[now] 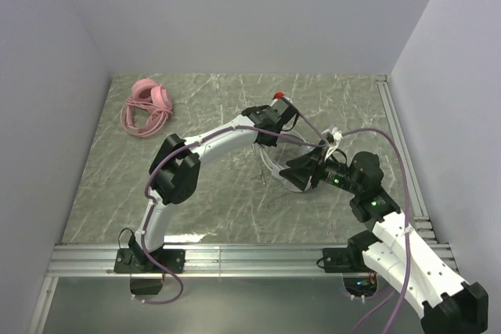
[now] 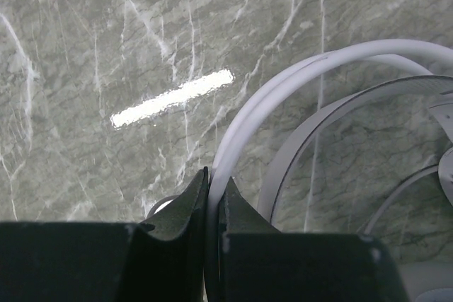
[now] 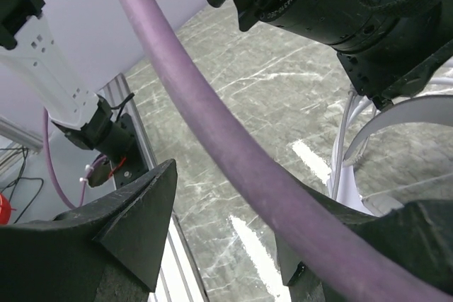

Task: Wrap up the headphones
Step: Pass the headphones from the right arm to the left

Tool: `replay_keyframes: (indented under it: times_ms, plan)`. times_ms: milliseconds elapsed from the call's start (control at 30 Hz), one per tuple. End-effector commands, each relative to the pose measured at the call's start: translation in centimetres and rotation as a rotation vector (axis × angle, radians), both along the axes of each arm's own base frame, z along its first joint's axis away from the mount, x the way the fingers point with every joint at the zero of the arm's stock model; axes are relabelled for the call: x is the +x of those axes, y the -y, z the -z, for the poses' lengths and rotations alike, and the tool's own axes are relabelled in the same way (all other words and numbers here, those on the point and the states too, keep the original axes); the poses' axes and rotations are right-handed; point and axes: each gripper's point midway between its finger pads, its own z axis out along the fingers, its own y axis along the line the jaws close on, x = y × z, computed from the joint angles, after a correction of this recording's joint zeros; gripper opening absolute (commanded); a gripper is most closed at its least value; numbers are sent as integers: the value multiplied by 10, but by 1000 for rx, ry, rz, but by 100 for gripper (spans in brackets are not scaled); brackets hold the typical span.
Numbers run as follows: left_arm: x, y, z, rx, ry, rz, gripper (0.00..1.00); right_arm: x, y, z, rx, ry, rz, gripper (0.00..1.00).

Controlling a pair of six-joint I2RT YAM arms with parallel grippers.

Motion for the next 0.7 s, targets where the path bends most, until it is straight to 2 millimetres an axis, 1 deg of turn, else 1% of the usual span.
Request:
replay_keyframes:
  times_ms: [0,33,133,167,200,267,333,367,400,433,467,500,533,567,600,633,667]
  plan:
    - [127,-193,-95,-290,227,-738,0,43,73,11,23,-95,490,62]
    - [129,-194,-99,-295,234,-741,0,43,73,8,27,-86,491,63]
    - [132,-201,-103,-293,237,-750,0,39,72,-6,48,-50,474,63]
    - [132,-203,-102,-291,236,-754,0,38,72,-15,56,-29,474,63]
    - [133,-205,-103,-295,238,-755,0,37,74,-15,48,-33,484,63]
    - [134,-206,-101,-296,232,-757,0,39,77,-23,39,-15,499,64]
    - [134,-210,-103,-300,233,-764,0,42,80,-17,7,-42,517,64]
    - [134,-211,-106,-307,235,-763,0,44,80,-17,-3,-38,518,64]
    - [134,-215,-109,-309,241,-766,0,46,80,-14,-12,-50,524,67]
    - [134,-217,-109,-305,247,-765,0,48,81,-15,-15,-52,529,69]
    - [133,-219,-115,-308,260,-766,0,50,79,-17,-19,-44,519,72]
    - [131,-218,-115,-312,260,-765,0,55,77,-13,-34,-68,511,75]
    - [131,-218,-114,-318,262,-764,0,57,74,-21,-29,-59,499,75]
    - [130,-217,-117,-330,267,-759,0,58,66,-28,-15,-39,453,76]
    - [129,-215,-113,-333,256,-753,0,63,60,-23,-25,-63,427,78]
    - [129,-216,-113,-332,257,-758,0,62,54,-22,-28,-76,387,80]
    - [128,-217,-110,-323,252,-762,0,60,42,-36,-2,-36,307,83]
